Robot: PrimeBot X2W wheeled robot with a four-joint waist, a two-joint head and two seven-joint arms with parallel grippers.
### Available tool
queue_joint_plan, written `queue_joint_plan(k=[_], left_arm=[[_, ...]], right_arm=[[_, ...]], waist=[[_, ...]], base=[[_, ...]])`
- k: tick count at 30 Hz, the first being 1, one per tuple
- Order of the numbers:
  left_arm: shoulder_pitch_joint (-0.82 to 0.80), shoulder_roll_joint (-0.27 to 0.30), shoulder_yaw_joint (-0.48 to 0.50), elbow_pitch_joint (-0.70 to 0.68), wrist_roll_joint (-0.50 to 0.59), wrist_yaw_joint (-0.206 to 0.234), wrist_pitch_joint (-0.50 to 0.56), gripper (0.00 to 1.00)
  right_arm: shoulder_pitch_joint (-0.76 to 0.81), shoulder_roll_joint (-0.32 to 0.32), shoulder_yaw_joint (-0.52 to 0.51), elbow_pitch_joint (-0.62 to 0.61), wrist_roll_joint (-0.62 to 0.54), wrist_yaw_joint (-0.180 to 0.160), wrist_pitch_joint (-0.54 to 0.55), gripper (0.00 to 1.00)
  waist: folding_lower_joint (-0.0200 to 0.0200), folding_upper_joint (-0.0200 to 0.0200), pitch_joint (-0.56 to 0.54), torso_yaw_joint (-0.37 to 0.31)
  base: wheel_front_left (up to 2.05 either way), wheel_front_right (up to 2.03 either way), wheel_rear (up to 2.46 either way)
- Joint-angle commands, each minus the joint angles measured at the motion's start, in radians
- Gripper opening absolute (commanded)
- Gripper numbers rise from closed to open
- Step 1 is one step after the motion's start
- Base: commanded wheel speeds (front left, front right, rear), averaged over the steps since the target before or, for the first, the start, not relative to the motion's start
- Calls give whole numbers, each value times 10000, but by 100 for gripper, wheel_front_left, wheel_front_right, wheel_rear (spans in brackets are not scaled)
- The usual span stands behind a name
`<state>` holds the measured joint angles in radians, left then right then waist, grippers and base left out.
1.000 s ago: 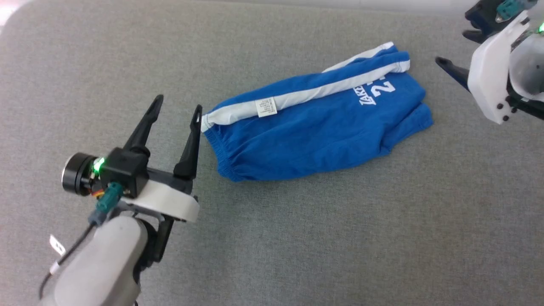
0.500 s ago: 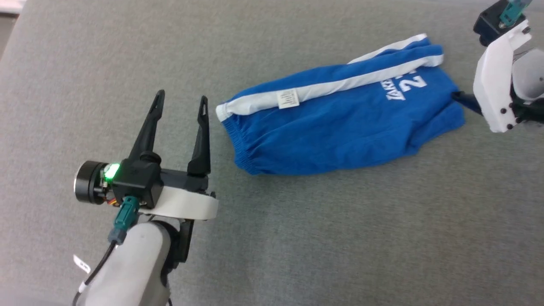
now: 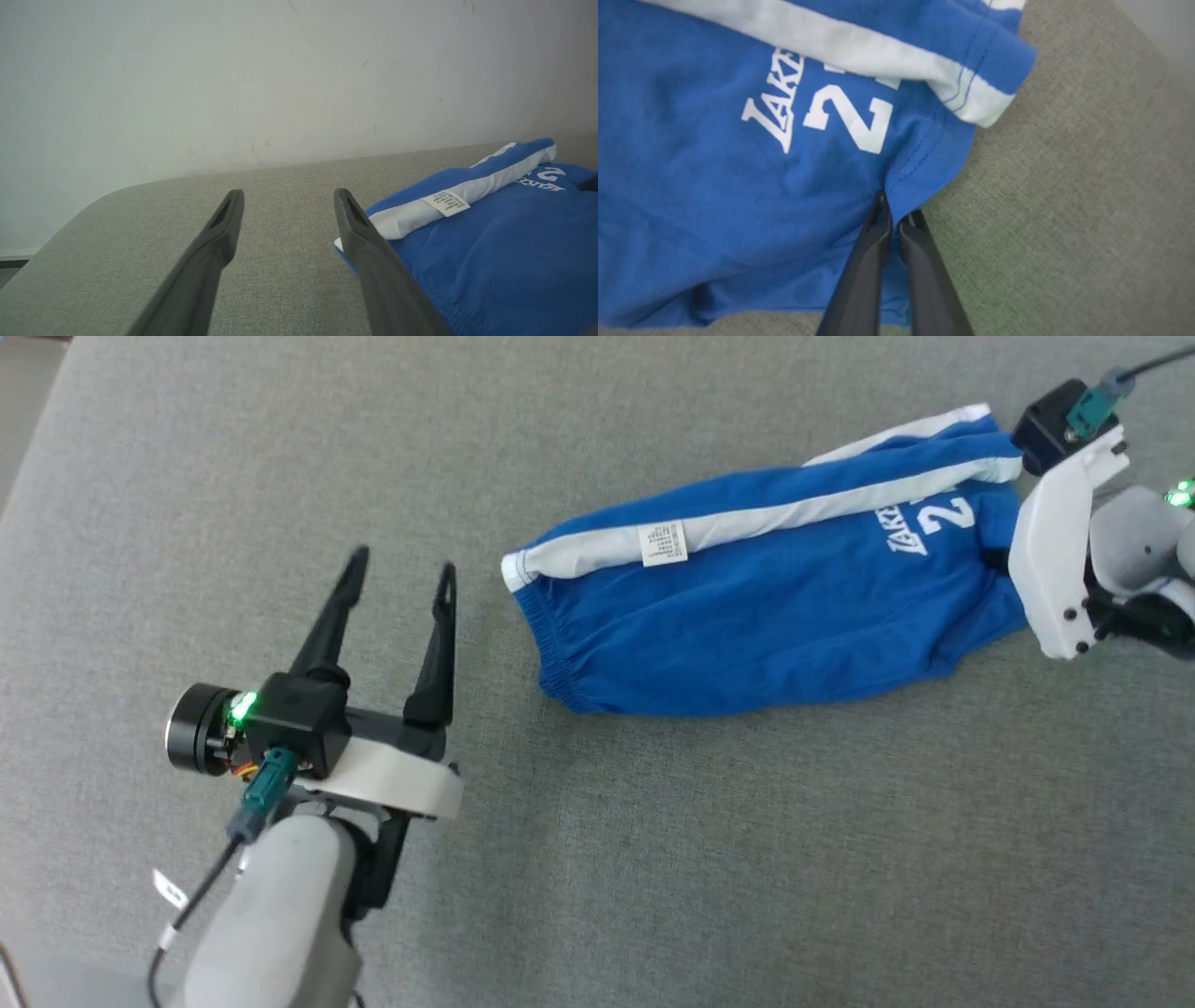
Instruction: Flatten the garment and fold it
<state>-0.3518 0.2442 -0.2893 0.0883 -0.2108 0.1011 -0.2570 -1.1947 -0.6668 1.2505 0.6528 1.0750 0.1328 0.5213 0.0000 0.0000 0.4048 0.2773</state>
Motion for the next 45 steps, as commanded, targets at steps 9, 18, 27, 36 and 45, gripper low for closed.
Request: queue_joint_plan(k=[9, 18, 27, 36, 45], left_arm=[[-1543, 1295, -779, 734, -915, -2097, 2820, 100], [-3074, 2229, -2818, 817, -4512, -2314, 7363, 100], [-4197, 2399, -4262, 2294, -6108, -2316, 9441, 100], [-4520, 2218, -5987, 3647, -6222, -2317, 9824, 100], [-4843, 2528, -6475, 3538, -7238, -2318, 8460, 0]], right_arm=[[832, -166, 271, -656, -126, -21, -1040, 0], [910, -3, 290, -879, -280, -21, -1463, 0], [638, 337, 295, -782, -640, -21, -1490, 0], [565, 678, 297, -752, -871, -21, -1428, 0], [674, 607, 297, -890, -751, -21, -2268, 0]], waist=[[0, 0, -1227, -396], [0, 0, -1283, -696], [0, 0, -887, -1109], [0, 0, -674, -1487], [0, 0, -1196, -1657]], base=[[0, 0, 0], [0, 0, 0], [0, 0, 0], [0, 0, 0], [0, 0, 0]])
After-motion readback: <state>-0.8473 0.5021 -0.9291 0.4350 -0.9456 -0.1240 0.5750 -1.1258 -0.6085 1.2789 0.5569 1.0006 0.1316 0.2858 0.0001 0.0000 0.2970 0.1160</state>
